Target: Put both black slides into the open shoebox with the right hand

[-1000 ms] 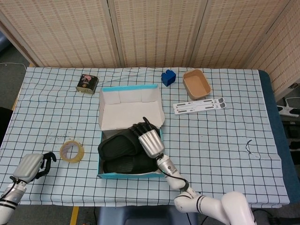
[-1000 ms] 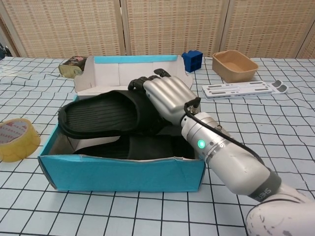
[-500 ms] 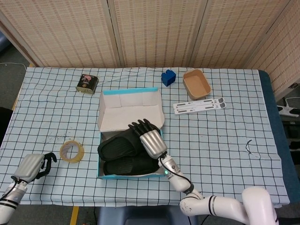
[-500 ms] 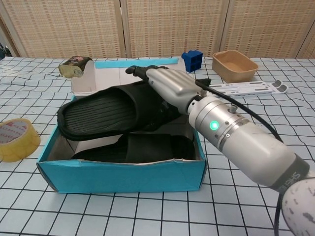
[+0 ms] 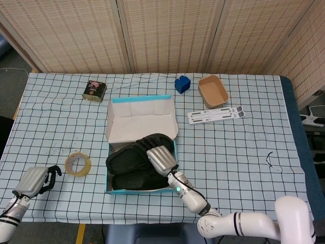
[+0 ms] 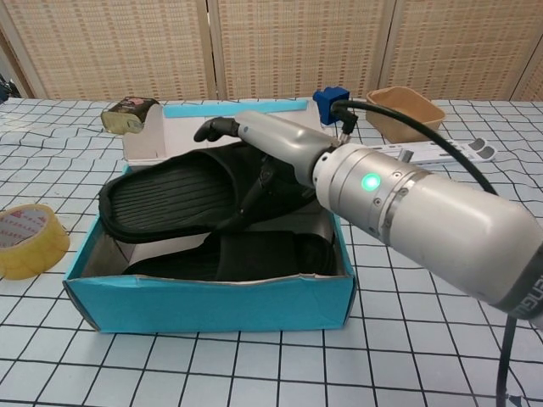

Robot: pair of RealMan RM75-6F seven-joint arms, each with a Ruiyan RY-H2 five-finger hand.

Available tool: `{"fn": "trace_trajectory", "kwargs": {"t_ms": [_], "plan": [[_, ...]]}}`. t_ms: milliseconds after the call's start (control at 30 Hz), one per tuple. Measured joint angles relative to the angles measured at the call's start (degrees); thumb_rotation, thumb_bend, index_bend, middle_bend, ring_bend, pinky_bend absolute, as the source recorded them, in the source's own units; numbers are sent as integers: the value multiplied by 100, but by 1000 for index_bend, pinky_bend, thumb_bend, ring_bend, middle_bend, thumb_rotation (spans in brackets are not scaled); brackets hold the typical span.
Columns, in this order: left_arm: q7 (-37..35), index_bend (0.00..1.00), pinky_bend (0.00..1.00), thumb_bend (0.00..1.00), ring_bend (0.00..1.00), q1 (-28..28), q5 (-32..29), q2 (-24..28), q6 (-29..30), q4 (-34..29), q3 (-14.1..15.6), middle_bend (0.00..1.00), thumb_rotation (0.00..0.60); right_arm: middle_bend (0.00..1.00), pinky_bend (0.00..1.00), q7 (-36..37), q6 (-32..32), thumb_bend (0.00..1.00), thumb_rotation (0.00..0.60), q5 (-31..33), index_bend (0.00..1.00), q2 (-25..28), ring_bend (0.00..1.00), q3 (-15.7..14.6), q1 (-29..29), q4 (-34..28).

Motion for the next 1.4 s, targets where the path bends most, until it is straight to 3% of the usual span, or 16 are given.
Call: {"fn": "trace_trajectory", "kwargs": {"t_ms": [100, 233, 333, 467, 1067, 1400], "plan": [[-12, 460, 581, 734, 638, 0, -2, 4, -2, -3, 0, 591, 600, 279, 52, 101, 76, 135, 600, -90, 347, -120, 110, -35, 33, 142], [-20, 460, 581, 734, 638, 3, 18, 7, 6, -2, 10, 591, 600, 410, 219, 321, 187, 350, 600, -315, 481, -313, 261, -91, 72, 433], [-34, 460, 581, 733, 638, 3, 27, 16, 16, -10, 8, 591, 600, 476, 295, 421, 295, 432, 600, -474, 556, -464, 336, -156, 88, 685], [-63, 460, 581, 732, 638, 7, 37, 22, 35, -3, 6, 591, 600, 514, 331, 447, 406, 445, 600, -635, 605, -631, 375, -296, 99, 985], [-45, 460, 581, 733, 638, 4, 41, 18, 32, -3, 9, 591, 600, 515, 331, 227, 709, 445, 600, -993, 607, -953, 376, -625, 13, 1951], [-39, 460, 581, 732, 638, 5, 30, 10, 22, 11, 10, 592, 600, 515, 296, -14, 1361, 445, 600, -1611, 599, -1225, 333, -698, -22, 2943]]}}
